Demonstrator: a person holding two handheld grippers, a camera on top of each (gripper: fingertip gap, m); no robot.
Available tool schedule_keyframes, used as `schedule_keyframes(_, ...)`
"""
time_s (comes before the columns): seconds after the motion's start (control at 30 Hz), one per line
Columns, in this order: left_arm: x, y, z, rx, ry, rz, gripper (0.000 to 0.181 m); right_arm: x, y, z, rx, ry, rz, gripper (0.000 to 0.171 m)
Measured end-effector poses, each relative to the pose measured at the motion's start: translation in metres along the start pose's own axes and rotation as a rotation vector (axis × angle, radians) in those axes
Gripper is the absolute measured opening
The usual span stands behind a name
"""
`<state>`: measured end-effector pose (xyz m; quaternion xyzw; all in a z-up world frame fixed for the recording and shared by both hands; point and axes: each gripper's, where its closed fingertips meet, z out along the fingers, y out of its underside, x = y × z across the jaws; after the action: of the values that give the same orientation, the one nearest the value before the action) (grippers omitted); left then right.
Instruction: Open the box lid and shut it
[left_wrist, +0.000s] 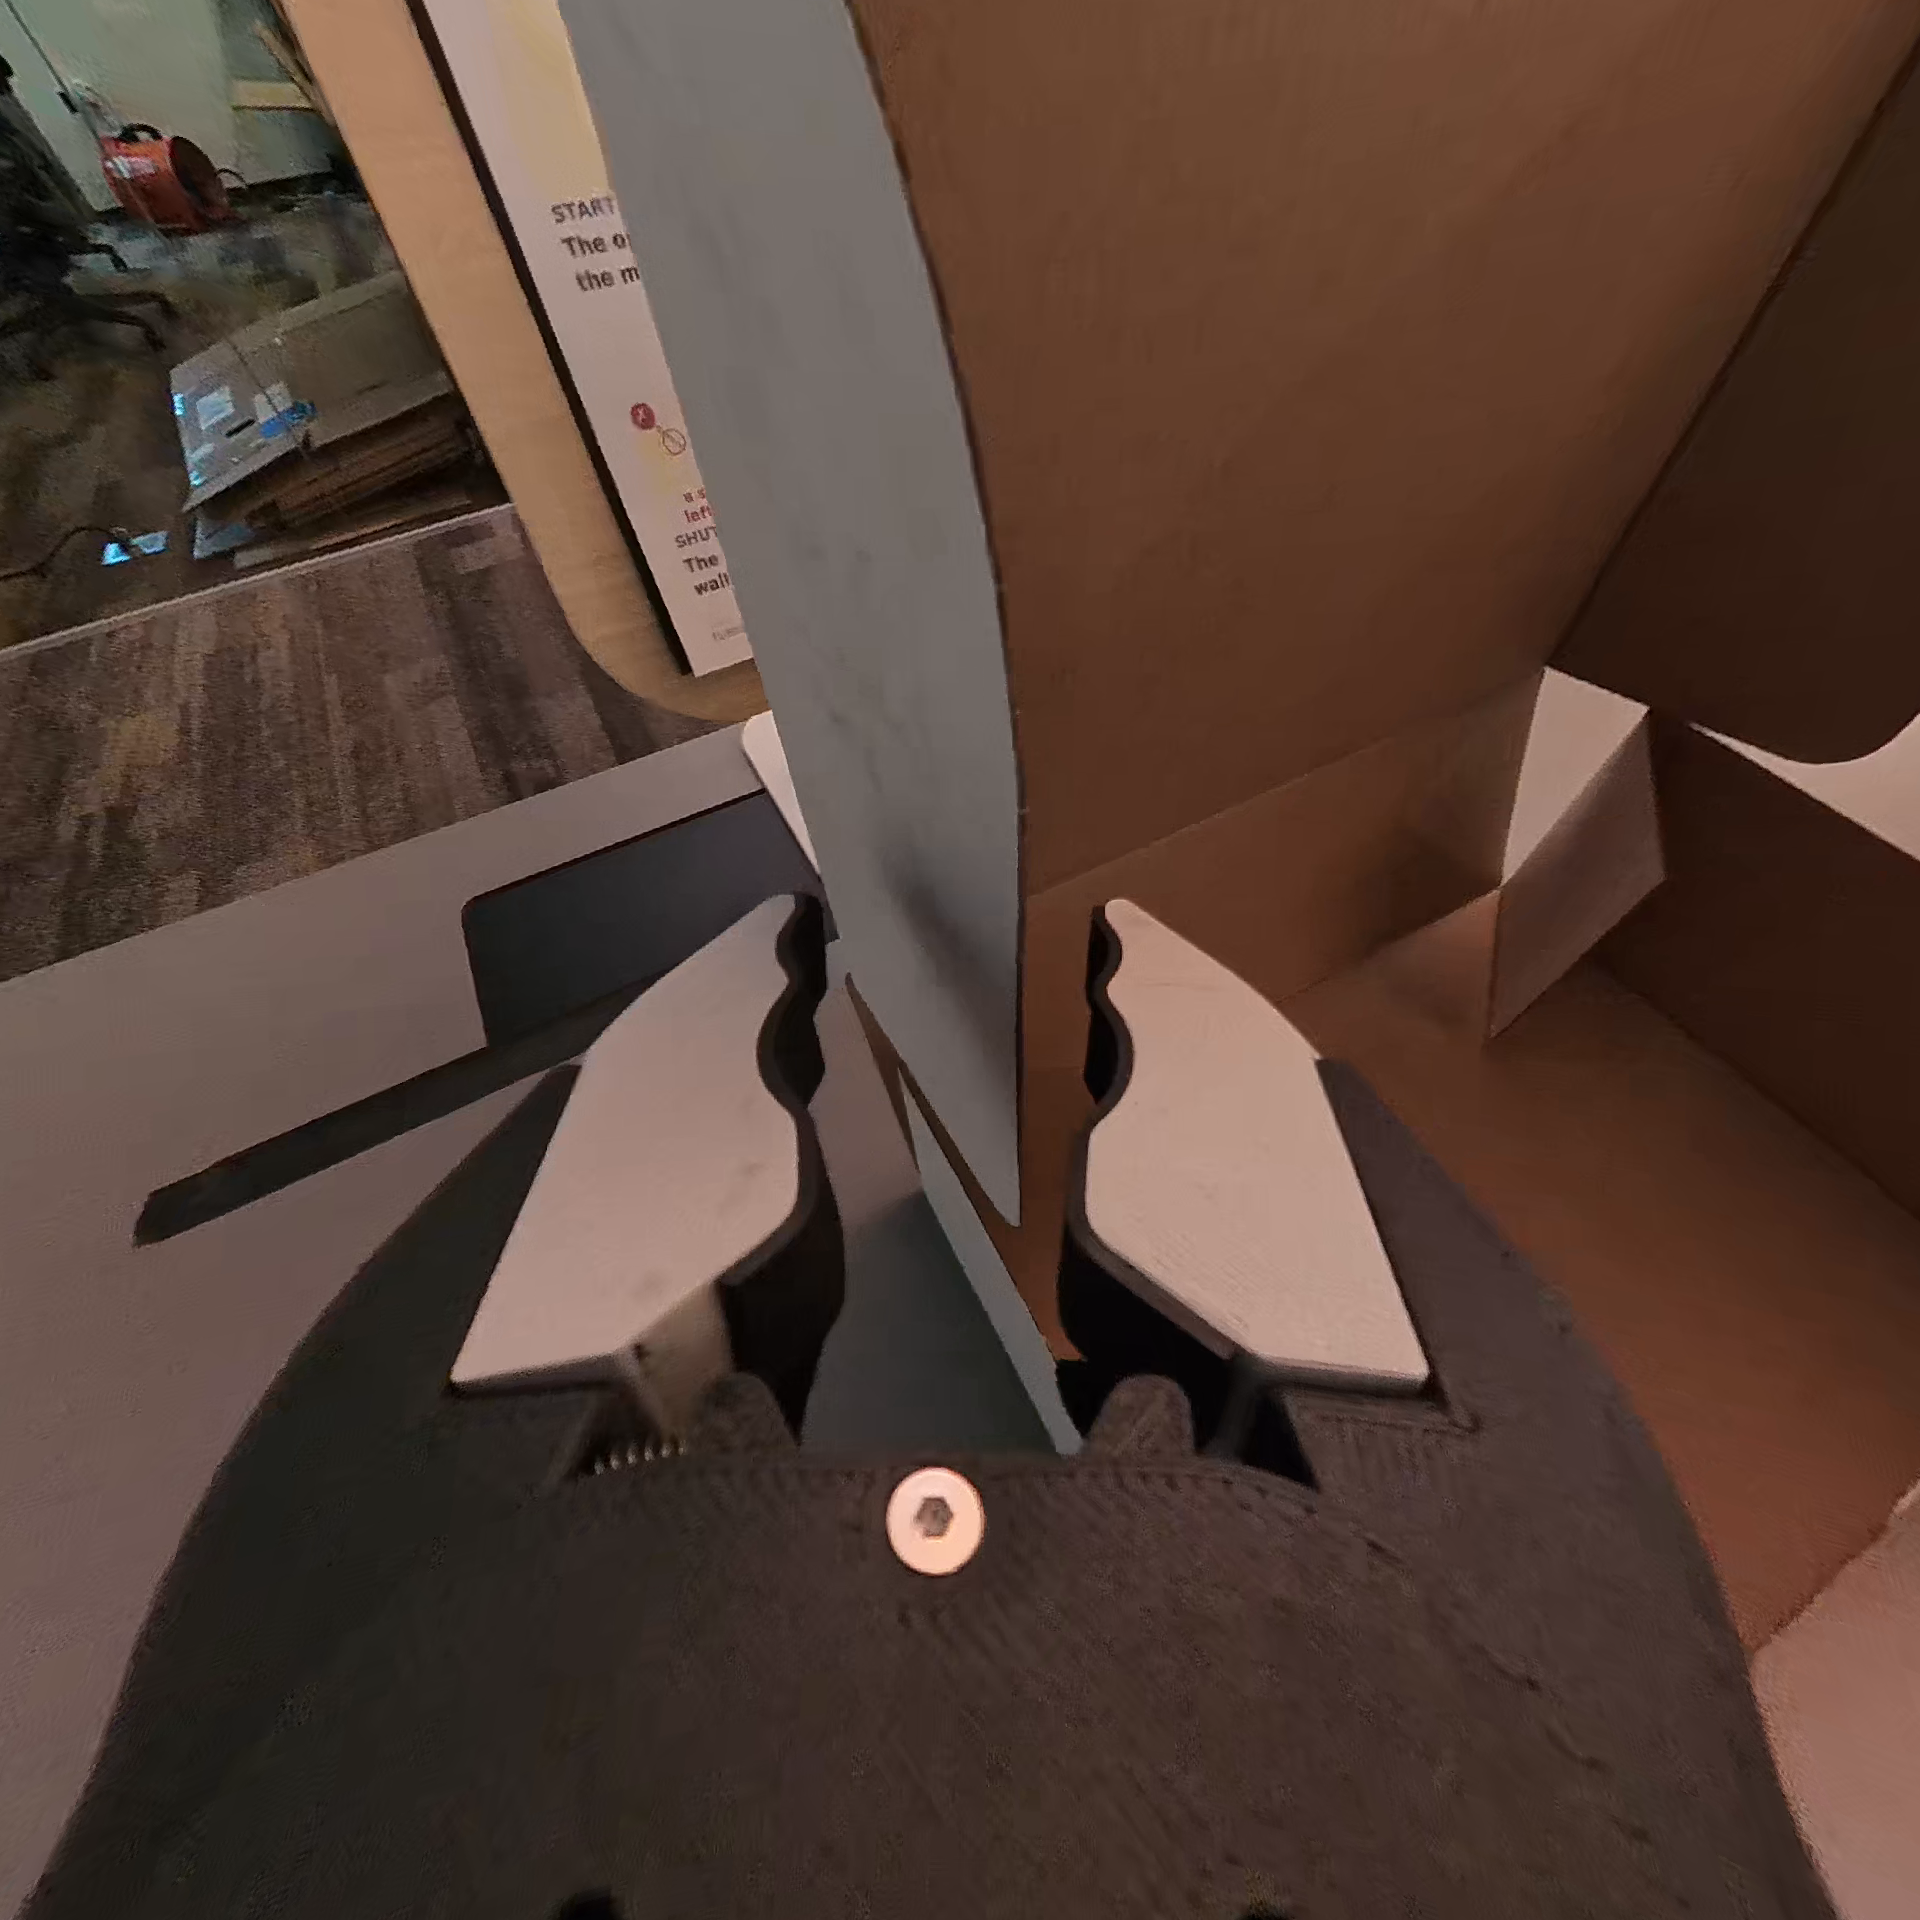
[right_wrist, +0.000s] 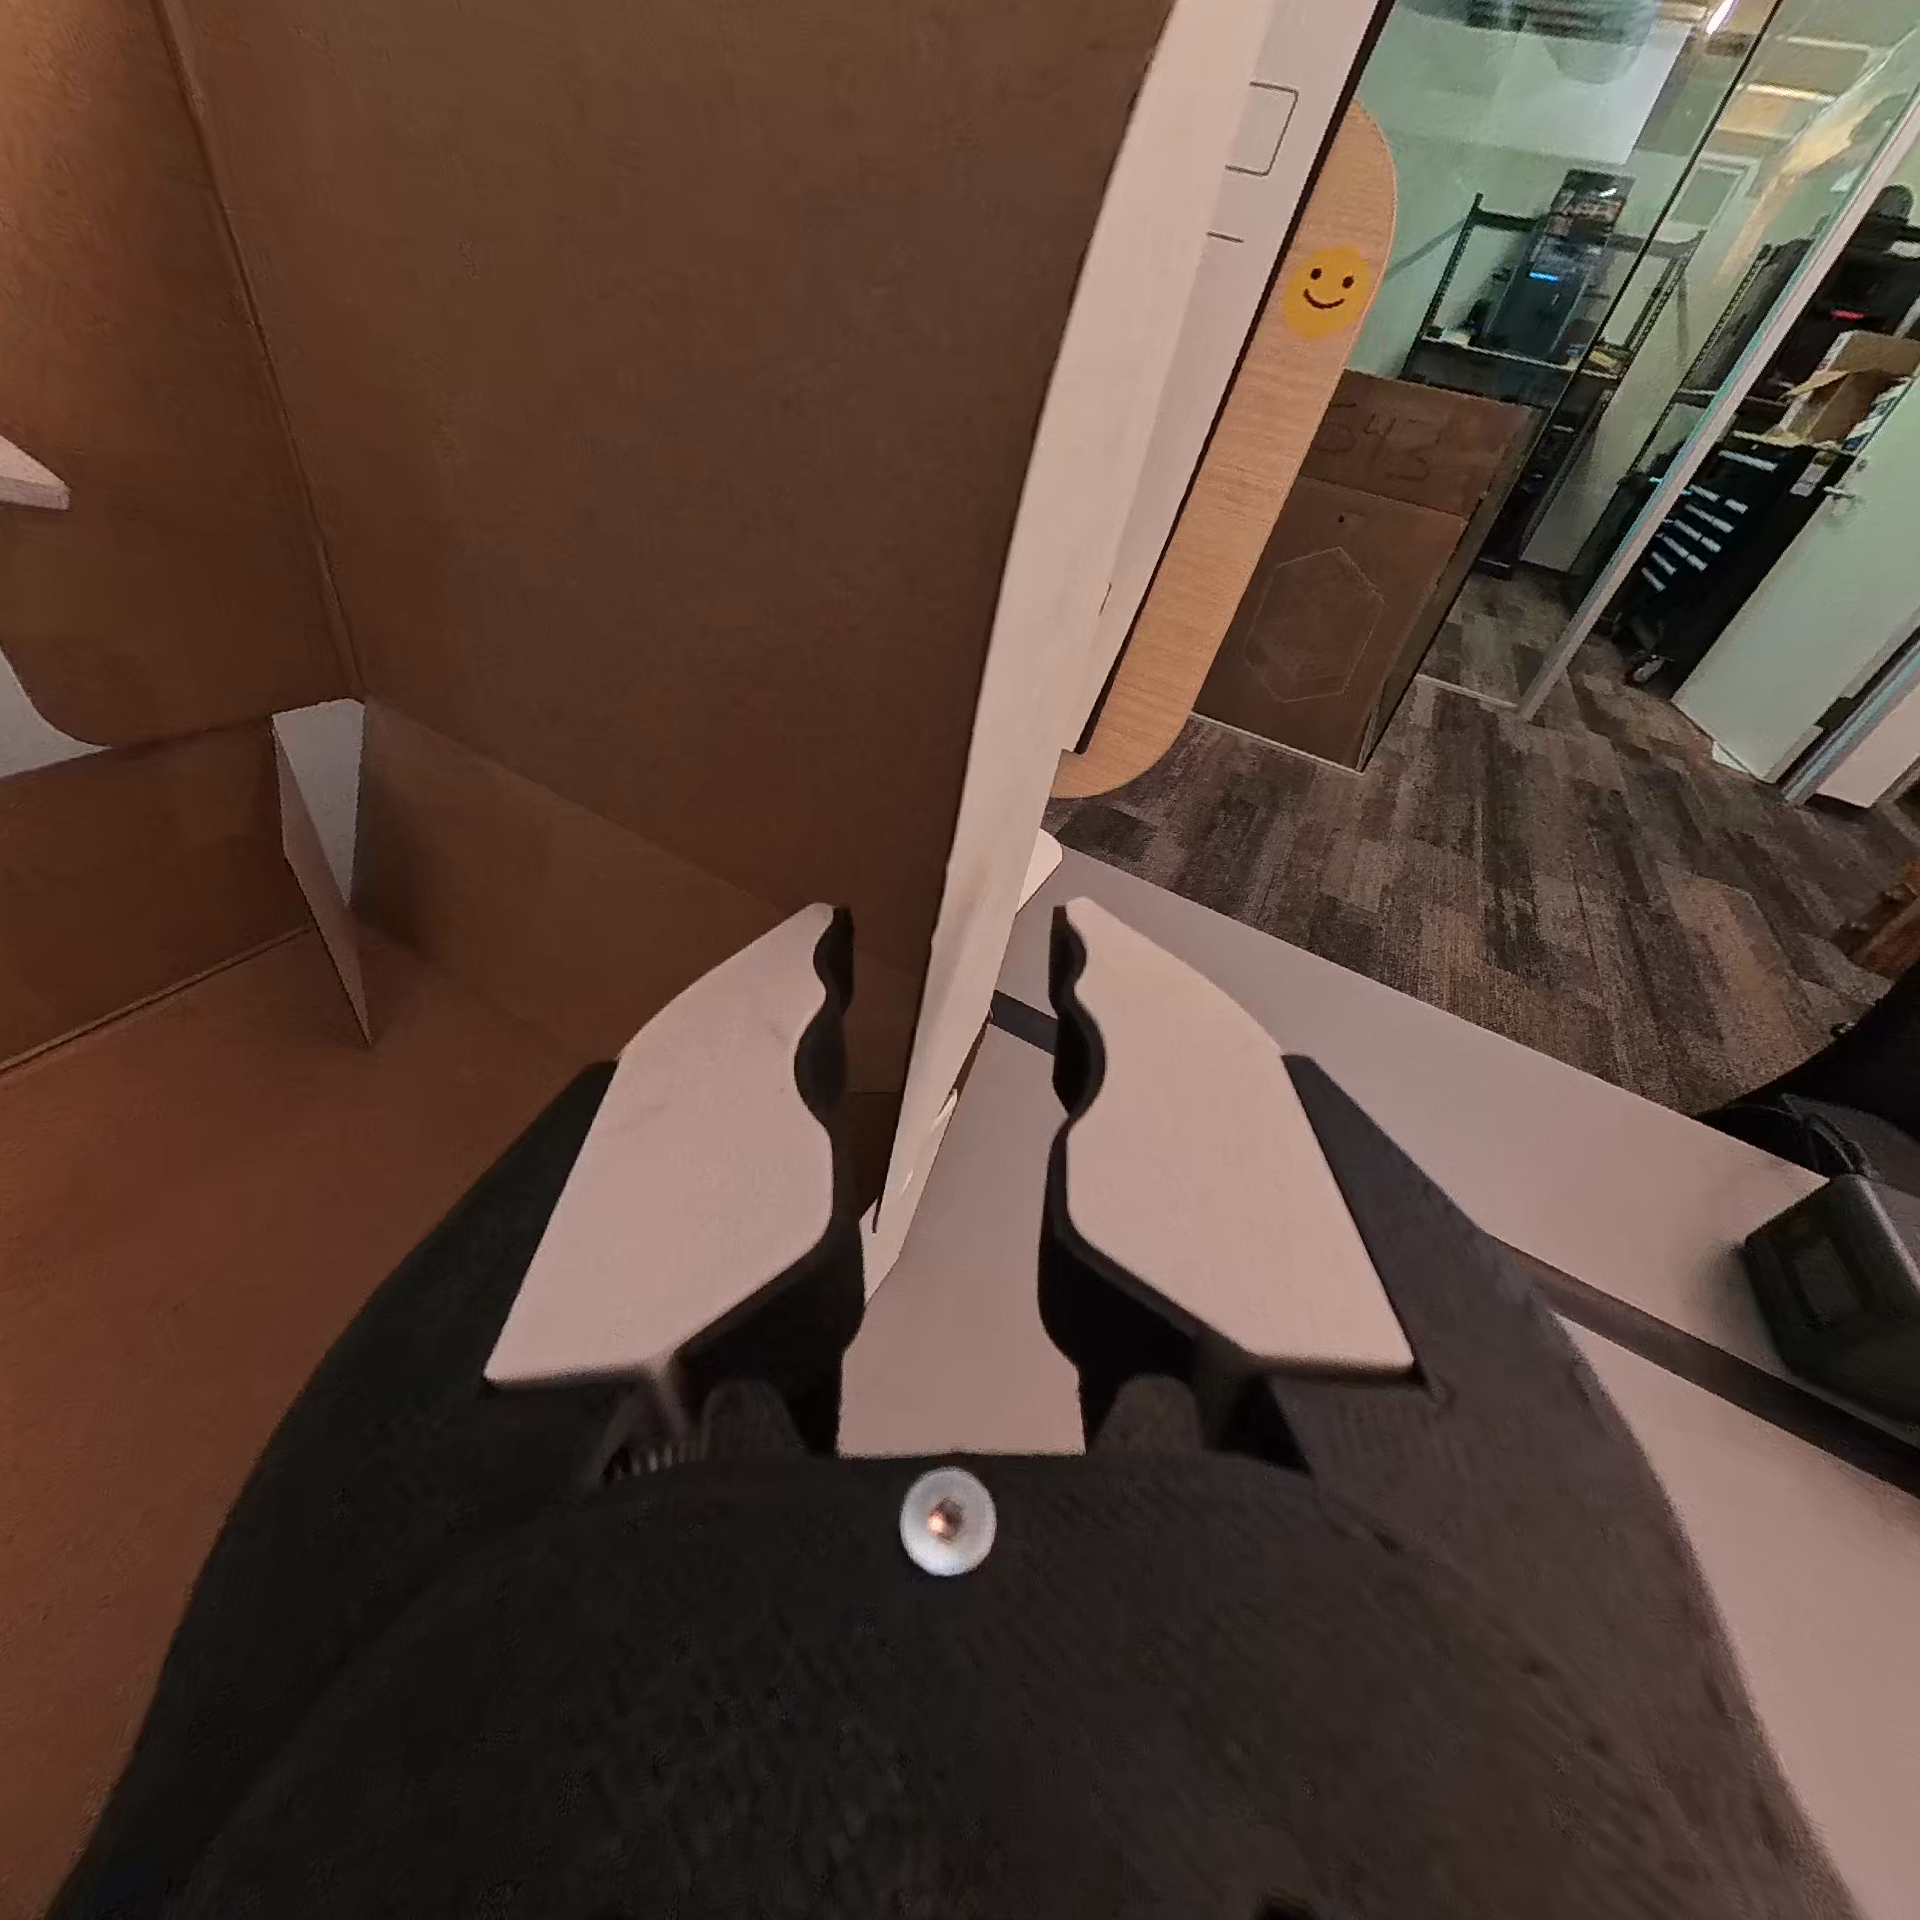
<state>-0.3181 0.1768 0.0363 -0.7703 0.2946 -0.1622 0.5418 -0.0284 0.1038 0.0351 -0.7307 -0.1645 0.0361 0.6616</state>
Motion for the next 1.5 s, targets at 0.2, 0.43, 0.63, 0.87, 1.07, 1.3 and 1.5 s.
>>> schedule_keyframes(0.2,-0.004,0.007,0.005,-0.042,-0.099,0.123,0.047,0.0,0.003,0.001,-0.016,0.003,0.013,0.037)
schedule_keyframes(0.43,-0.002,0.012,0.01,-0.077,-0.154,0.212,0.044,-0.001,0.009,0.004,-0.042,0.011,0.022,0.037)
schedule_keyframes(0.63,0.001,0.017,0.014,-0.099,-0.143,0.221,0.04,-0.002,0.012,0.006,-0.055,0.014,0.015,0.037)
schedule_keyframes(0.87,0.002,0.018,0.013,-0.101,-0.14,0.22,0.038,-0.003,0.013,0.006,-0.063,0.018,0.007,0.034)
schedule_keyframes(1.07,0.003,0.019,0.013,-0.104,-0.127,0.218,0.031,-0.002,0.014,0.007,-0.068,0.018,0.009,0.031)
schedule_keyframes(1.3,0.002,0.02,0.013,-0.108,-0.112,0.201,0.026,-0.002,0.017,0.007,-0.078,0.016,0.008,0.027)
schedule_keyframes(1.5,0.0,0.019,0.011,-0.101,-0.079,0.153,0.021,-0.002,0.018,0.008,-0.083,0.012,0.008,0.023)
